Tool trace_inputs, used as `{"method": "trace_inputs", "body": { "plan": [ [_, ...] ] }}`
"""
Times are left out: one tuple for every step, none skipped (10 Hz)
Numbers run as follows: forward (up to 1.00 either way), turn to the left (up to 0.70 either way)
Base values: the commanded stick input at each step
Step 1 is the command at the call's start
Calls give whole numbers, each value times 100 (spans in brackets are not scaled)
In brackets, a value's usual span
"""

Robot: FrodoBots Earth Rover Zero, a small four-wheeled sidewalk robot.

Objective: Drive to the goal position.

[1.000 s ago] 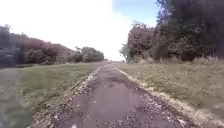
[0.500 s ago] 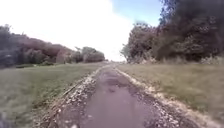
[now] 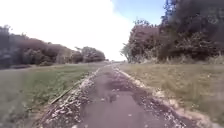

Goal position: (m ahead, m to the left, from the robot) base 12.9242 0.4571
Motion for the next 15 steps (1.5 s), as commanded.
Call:
{"method": "trace_inputs", "body": {
  "plan": [
    [85,0],
    [85,0],
    [85,0],
    [85,0],
    [85,0],
    [85,0],
    [85,0],
    [85,0],
    [85,0],
    [85,0],
    [85,0],
    [85,0],
    [85,0],
    [85,0],
    [85,0]
  ]
}}
